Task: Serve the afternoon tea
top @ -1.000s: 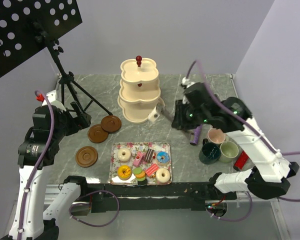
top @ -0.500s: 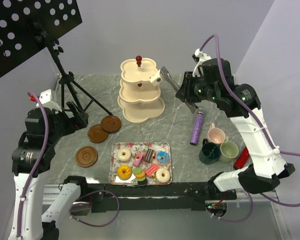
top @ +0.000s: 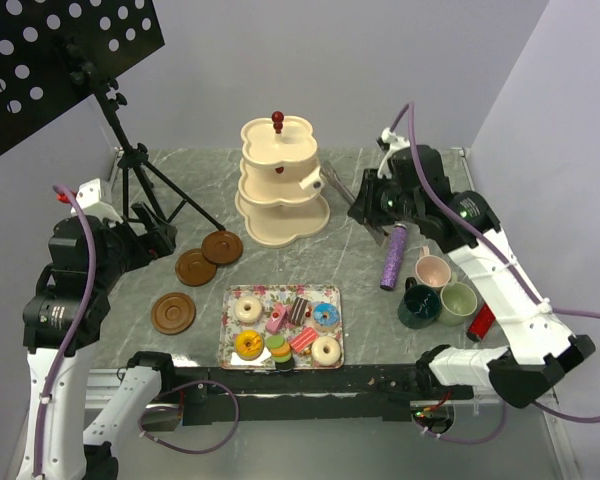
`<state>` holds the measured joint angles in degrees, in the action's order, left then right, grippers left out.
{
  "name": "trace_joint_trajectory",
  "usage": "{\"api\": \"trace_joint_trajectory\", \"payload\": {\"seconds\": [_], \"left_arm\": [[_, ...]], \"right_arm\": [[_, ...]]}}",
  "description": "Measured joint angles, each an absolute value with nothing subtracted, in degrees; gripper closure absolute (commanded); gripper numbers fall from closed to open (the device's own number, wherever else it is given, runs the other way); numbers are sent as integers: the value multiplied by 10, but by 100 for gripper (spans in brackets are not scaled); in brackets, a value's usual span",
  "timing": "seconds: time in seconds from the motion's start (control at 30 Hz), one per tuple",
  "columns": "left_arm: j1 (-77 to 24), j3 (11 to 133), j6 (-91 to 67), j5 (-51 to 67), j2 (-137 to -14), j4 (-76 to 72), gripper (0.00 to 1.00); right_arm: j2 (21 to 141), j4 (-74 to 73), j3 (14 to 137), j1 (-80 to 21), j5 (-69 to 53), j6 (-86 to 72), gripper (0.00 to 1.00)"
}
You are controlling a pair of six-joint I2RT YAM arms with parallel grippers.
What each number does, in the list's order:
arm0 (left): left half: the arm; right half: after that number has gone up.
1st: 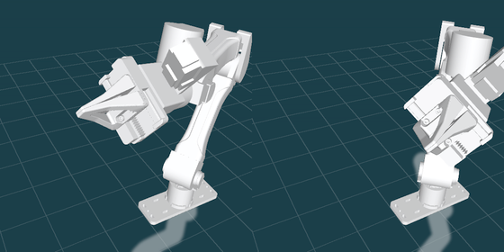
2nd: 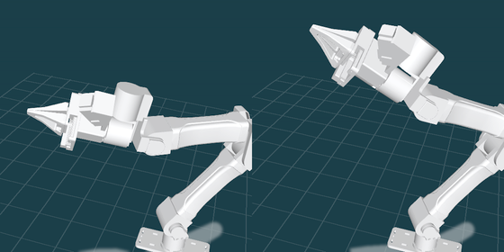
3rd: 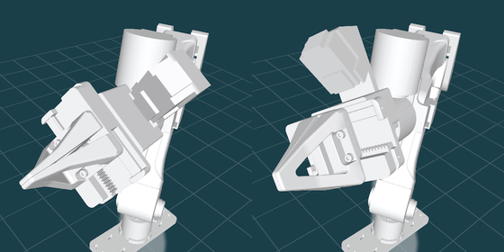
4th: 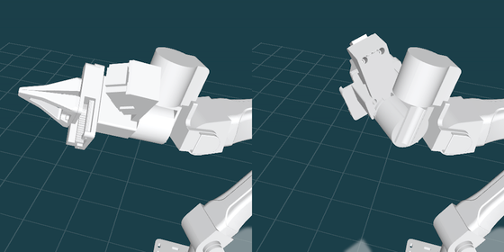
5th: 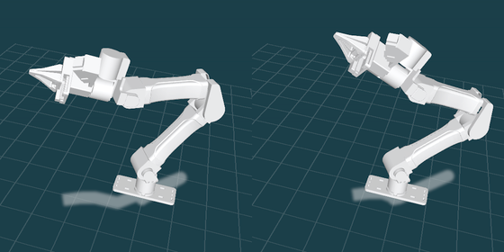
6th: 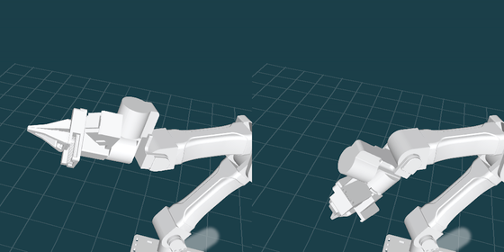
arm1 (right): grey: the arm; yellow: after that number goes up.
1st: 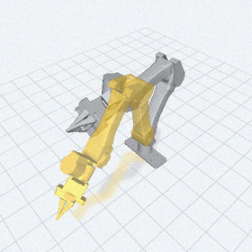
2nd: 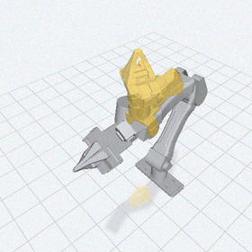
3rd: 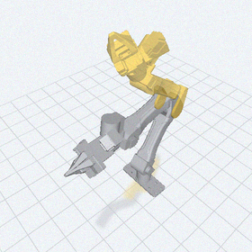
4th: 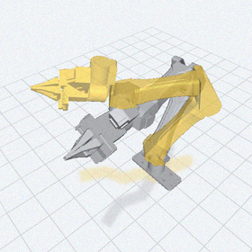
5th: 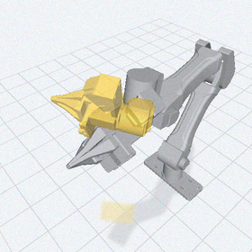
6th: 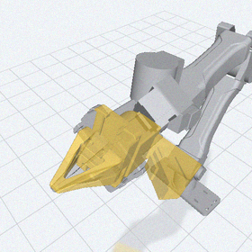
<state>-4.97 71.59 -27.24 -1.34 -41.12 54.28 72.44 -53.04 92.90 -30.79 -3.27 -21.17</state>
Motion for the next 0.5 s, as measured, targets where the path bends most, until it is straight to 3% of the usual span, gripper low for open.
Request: {"api": "trace_joint_trajectory", "payload": {"seconds": [0.23, 0.5], "left_arm": [[-50, 716, -268, -14, -426, 534, 1], [-50, 718, -266, -14, -454, 519, 1]], "right_arm": [[683, -513, 850, -300, -34, -233, 72], [733, -449, 847, -258, -56, -227, 72]]}}
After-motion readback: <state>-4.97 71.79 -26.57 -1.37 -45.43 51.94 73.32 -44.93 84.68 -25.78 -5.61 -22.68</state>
